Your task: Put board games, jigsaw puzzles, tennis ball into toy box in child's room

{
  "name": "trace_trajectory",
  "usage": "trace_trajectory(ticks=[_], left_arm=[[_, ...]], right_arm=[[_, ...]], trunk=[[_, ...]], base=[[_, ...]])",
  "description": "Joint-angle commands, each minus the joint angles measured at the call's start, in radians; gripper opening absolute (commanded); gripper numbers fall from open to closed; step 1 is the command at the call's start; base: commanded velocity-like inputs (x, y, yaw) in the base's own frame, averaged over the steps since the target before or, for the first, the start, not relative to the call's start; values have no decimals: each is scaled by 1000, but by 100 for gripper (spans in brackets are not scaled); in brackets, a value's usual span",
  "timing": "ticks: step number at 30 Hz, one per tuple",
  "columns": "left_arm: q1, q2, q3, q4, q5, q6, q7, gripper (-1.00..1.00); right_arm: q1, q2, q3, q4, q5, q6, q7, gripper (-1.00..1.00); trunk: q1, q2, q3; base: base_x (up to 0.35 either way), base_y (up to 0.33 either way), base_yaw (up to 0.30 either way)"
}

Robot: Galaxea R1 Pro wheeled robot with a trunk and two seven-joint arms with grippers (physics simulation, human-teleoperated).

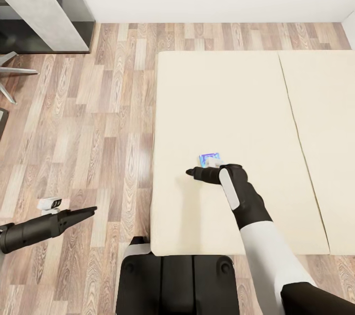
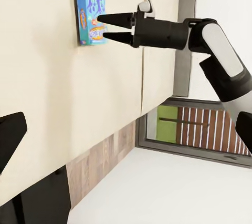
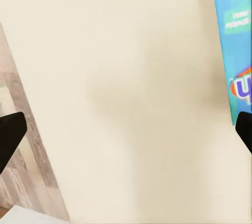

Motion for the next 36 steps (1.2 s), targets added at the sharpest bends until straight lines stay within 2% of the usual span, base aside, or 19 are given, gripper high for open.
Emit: trace_trajectory(ticks=[1, 10, 16, 19, 27, 33, 36], left_arm=[[0, 0, 2, 0, -1, 11, -4, 100], [0, 0, 10, 0, -1, 11, -4, 100], [0, 5, 12, 0, -1, 12, -4, 100], [0, 6, 12, 0, -1, 12, -4, 100], [0, 13, 31, 0, -1, 12, -4, 100], [0, 21, 41, 1, -1, 12, -4, 100], [0, 24, 46, 2, -1, 12, -4, 100]], right_arm=[[-1, 0, -1, -6, 1, 11, 1, 100], [-10, -1, -7, -25, 2, 50, -2, 100], [-50, -5, -6, -26, 13, 62, -14, 100], [-73, -8, -6, -24, 15, 63, -36, 100], [-137, -13, -6, -16, 16, 65, -166, 100], [-193, -18, -12, 40, 14, 63, -192, 100], [-213, -31, -16, 73, 14, 64, -195, 100]], trunk=[[1, -2, -1], [1, -2, -1], [1, -2, -1], [1, -2, -1], [1, -2, -1], [1, -2, -1], [1, -2, -1]], base=[[0, 0, 0], [0, 0, 0], [0, 0, 0], [0, 0, 0], [0, 0, 0], [0, 0, 0], [0, 0, 0]])
